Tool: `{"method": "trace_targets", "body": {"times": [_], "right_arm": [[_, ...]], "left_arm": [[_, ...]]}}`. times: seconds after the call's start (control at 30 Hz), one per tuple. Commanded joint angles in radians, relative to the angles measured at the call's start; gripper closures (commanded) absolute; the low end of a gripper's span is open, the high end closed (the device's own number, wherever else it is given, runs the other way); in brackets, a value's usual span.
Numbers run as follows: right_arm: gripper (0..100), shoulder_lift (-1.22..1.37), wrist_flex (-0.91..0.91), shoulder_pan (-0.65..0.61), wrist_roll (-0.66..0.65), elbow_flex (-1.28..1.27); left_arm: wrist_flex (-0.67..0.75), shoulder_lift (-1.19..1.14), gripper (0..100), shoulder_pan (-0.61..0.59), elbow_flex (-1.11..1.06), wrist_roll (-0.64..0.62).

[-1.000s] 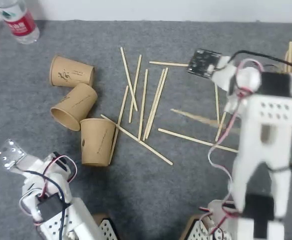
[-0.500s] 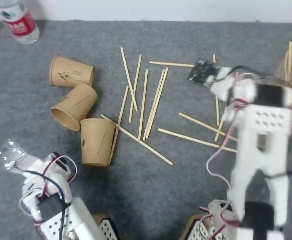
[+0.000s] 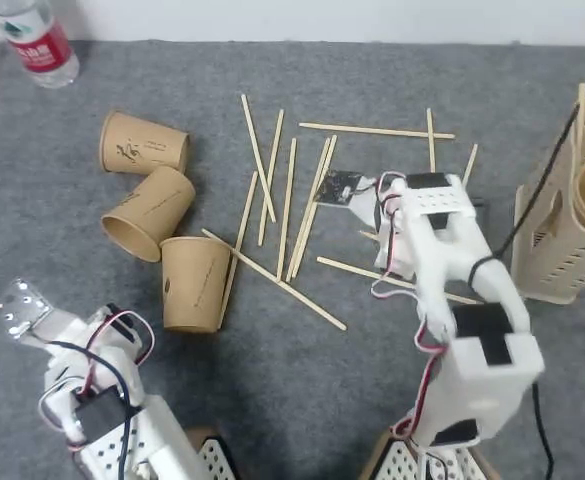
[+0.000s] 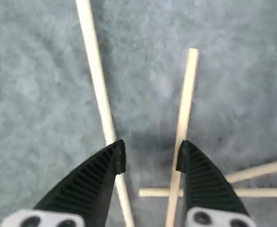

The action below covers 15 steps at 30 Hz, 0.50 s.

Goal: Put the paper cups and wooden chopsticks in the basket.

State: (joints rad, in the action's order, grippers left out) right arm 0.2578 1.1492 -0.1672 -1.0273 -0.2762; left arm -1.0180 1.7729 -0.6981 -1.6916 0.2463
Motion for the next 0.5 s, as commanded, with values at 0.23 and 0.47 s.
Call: {"method": "trace_targets", "body": {"times": [0.23, 0.47], "right_arm": [[82.4, 0.091, -0.008, 0.047, 0.008, 0.137], [96.9, 0.091, -0.018, 0.045, 0.006, 0.140]], "left_arm": [[-0.003, -0.008, 87, -0.006, 0.005, 0.009], [-0.003, -0.008, 87, -0.006, 0.005, 0.009]]}}
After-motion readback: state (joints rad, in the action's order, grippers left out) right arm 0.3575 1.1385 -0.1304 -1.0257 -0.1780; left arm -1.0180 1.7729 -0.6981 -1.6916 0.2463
